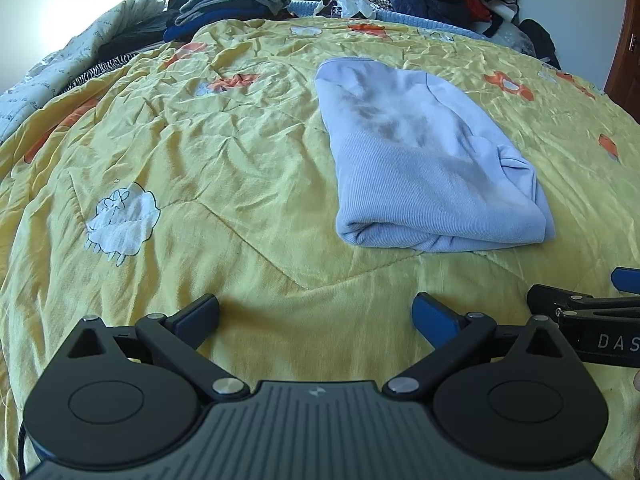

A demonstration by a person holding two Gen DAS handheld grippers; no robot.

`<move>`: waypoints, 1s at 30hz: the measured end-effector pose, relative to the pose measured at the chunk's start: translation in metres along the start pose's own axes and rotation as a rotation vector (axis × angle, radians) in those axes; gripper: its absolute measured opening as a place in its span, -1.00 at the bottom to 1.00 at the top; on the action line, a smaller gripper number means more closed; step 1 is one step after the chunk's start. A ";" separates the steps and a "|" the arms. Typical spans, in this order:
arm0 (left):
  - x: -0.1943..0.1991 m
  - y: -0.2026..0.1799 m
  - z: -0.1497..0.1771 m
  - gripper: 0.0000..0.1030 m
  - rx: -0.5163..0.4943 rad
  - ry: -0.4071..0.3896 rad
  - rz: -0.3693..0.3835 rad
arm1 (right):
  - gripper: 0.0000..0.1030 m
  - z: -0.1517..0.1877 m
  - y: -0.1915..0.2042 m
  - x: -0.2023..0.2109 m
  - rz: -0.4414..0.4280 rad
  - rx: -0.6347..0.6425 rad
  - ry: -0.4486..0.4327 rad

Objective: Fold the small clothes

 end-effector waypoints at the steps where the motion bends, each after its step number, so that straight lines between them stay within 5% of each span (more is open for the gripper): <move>1: 0.000 0.000 0.000 1.00 0.001 0.000 0.000 | 1.00 0.000 0.000 0.000 0.001 -0.001 -0.002; 30: -0.002 0.002 -0.001 1.00 -0.008 0.007 0.009 | 1.00 -0.002 0.003 -0.001 0.003 -0.001 0.013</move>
Point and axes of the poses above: each gripper's, at about its wrist camera, not at the fingertips, and x roughly against the way its jaws point, y to its left, z to its underside, the point moved 3 cm from there along -x, roughly the way its jaws point, and after that the axes turned 10 degrees about -x, right-handed, at the moved point
